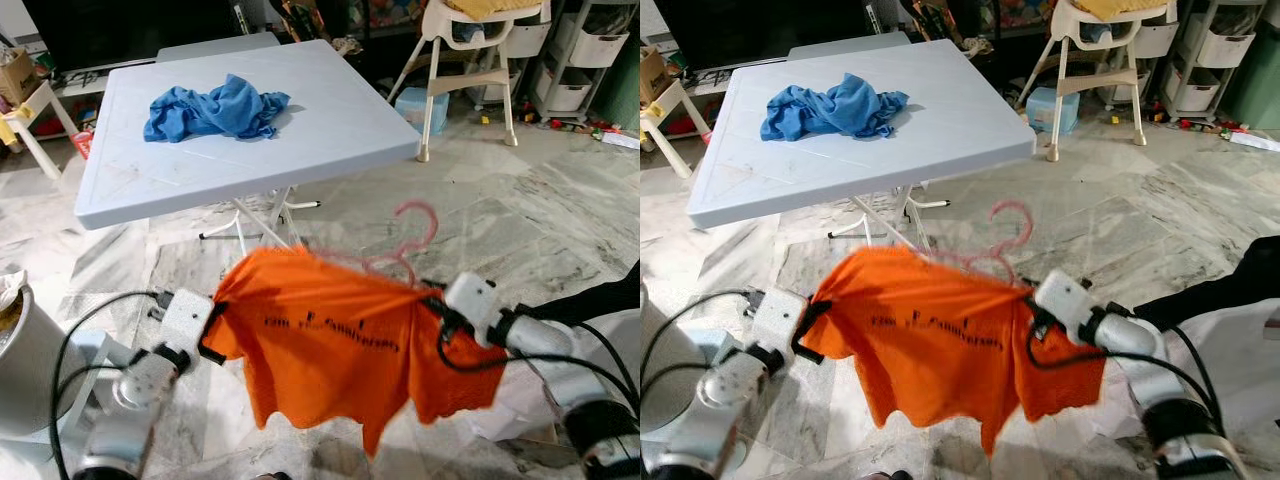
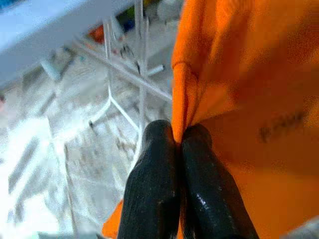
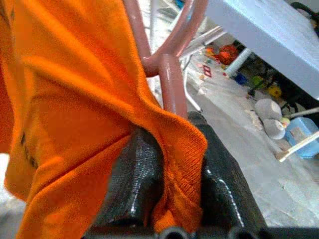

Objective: Hang hanger

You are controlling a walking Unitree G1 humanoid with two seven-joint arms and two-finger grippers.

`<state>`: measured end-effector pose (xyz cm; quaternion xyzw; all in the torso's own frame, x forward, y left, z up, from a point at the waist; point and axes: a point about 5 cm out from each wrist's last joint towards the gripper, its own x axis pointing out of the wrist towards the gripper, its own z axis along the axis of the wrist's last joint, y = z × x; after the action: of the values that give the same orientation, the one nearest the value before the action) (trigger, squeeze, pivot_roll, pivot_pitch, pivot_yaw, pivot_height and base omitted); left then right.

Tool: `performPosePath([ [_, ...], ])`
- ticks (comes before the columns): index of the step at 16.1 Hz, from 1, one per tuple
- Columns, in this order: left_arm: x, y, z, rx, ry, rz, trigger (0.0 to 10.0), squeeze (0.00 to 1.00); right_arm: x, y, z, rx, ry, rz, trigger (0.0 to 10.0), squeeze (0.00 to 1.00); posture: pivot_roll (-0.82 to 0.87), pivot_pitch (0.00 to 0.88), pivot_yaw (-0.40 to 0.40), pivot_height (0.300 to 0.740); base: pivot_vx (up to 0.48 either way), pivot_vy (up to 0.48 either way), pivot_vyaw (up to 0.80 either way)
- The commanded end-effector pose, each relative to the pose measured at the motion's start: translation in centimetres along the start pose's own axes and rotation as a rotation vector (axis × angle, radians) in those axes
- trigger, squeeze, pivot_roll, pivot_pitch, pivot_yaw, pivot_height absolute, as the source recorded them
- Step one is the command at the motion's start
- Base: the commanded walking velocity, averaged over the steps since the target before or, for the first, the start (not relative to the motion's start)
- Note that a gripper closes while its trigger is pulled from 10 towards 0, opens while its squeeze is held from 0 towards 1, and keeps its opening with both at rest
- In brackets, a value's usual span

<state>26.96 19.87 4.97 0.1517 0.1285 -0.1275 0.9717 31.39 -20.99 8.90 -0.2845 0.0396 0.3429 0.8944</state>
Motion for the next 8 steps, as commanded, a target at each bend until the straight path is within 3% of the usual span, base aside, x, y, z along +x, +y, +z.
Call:
performPosePath([
  [1,-1.1,0.4,-2.7,-0.044,0.136,0.051,0.0,0.00,-0.3,-2.7,0.8,0.066,-0.041,-0.193,10.0,0.00,-0.07,0.044,0.089,0.740,0.000,0.000,0.00],
  [4,-1.8,-1.8,-4.1,-0.090,0.200,0.005,0.0,0.00,-0.1,-4.7,1.4,0.077,-0.036,-0.349,10.0,0.00,-0.07,0.043,0.080,0.740,0.000,0.000,0.00],
  [6,-1.1,-3.9,-3.3,-0.127,0.186,-0.039,0.0,0.00,0.3,-6.0,2.1,0.092,-0.032,-0.436,10.0,0.00,-0.07,0.041,0.072,0.740,0.000,0.000,0.00],
  [8,-0.9,-5.0,-2.9,-0.134,0.191,-0.072,0.0,0.00,0.6,-6.2,2.3,0.083,-0.029,-0.452,10.0,0.00,-0.08,0.042,0.069,0.740,0.000,0.000,0.00],
])
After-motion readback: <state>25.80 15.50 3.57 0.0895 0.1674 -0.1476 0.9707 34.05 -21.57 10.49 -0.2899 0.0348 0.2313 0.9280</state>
